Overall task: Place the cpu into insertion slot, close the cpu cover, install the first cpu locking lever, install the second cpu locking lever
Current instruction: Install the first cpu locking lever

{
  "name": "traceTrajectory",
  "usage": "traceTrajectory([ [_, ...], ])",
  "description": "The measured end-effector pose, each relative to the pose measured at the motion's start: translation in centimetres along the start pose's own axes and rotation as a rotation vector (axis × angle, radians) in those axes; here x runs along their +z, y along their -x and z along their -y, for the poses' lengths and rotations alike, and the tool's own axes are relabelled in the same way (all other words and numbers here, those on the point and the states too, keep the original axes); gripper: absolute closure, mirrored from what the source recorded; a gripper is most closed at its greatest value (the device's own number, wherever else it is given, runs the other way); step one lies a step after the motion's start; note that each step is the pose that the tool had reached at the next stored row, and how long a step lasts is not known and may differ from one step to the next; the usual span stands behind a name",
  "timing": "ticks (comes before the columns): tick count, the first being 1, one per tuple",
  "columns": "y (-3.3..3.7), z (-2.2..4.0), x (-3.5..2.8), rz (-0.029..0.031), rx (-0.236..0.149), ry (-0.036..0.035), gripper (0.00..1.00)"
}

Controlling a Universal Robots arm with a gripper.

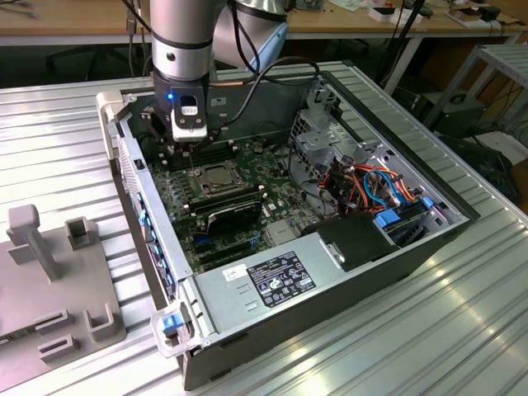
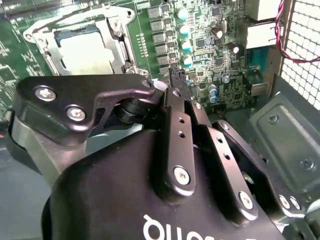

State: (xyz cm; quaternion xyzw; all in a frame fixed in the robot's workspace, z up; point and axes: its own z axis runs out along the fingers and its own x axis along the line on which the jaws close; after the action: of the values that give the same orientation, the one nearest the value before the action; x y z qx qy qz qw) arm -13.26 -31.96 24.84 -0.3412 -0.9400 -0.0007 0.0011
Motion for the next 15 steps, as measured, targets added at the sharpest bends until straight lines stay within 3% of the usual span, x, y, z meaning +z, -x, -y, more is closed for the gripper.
traceTrajectory([
  [5, -0.21, -0.25, 0.06, 0.0000, -0.067, 0.0000, 0.89],
  [10, -0.36, -0.43, 0.14, -0.0001, -0.168, -0.0003, 0.89],
  [15, -0.72, -0.93, 0.33, -0.0004, -0.214, -0.0001, 0.89],
])
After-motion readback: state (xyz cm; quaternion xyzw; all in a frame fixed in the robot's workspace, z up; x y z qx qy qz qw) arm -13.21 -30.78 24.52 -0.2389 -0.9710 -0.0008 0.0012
